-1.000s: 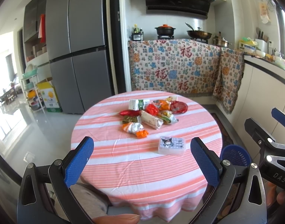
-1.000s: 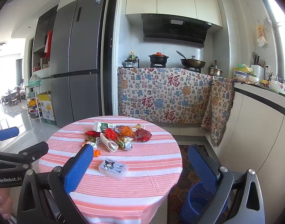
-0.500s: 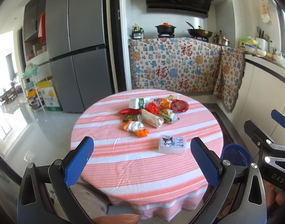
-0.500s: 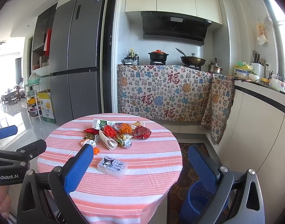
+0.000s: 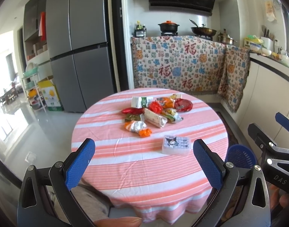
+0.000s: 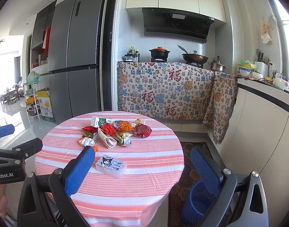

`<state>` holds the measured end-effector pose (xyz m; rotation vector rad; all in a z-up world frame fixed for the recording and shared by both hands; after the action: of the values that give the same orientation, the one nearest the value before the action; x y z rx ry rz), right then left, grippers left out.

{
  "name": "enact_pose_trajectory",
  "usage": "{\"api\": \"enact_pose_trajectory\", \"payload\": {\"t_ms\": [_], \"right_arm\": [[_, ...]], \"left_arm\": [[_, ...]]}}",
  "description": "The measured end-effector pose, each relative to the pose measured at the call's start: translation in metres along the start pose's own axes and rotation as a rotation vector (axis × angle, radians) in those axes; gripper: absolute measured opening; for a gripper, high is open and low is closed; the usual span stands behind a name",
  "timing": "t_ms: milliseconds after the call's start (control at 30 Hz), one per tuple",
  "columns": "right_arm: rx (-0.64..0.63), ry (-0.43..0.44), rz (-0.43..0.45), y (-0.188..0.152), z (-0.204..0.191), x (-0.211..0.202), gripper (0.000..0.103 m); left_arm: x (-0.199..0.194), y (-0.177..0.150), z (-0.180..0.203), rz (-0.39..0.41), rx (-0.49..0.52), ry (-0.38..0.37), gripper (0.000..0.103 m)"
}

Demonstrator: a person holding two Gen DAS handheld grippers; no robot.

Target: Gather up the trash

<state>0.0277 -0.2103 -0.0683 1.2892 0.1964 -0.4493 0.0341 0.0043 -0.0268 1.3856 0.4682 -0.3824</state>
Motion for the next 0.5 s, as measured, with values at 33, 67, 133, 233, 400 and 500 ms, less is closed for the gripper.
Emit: {"api": "enact_pose_trajectory", "payload": {"t_ms": [33,67,133,233,400,500], "right_arm": [[0.001,0.0,-0.002,0.0,0.0,0.001,0.103],[0.0,-0.001,-0.003,-0.001,0.0,0.002,0.103],[0.001,-0.001,-0.009,-0.001,0.0,0.004,0.103],[0.002,0.0,-0.015,-0.002,0.001,0.007,0.103],[0.002,0.0,-0.023,-0.003,0.001,0.011,0.103],[0.002,0.001,-0.029,-0.005,0.002,0.012,0.103]], "left_arm": [[0.001,0.0,0.0,-0.002,0.0,0.001,0.103],[0.001,0.0,0.0,-0.003,-0.001,0.002,0.103],[0.003,0.0,0.0,-0.007,-0.002,0.003,0.103],[0.005,0.0,0.001,-0.011,-0.002,0.004,0.103],[0.008,0.0,0.002,-0.02,-0.001,0.006,0.103],[0.011,0.0,0.003,-0.026,0.0,0.006,0.103]]}}
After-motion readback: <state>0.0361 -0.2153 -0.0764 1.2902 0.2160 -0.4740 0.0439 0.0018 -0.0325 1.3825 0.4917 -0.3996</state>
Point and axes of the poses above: each gripper's, at about its wrist camera, not at the fingertips, and x roughly the way its jaws point, z to its right, y to its top, the point moved 2 cm from there along x, roughly the way its jaws point, and after that the axes turned 11 degrees about -x, right-handed, at the moved point
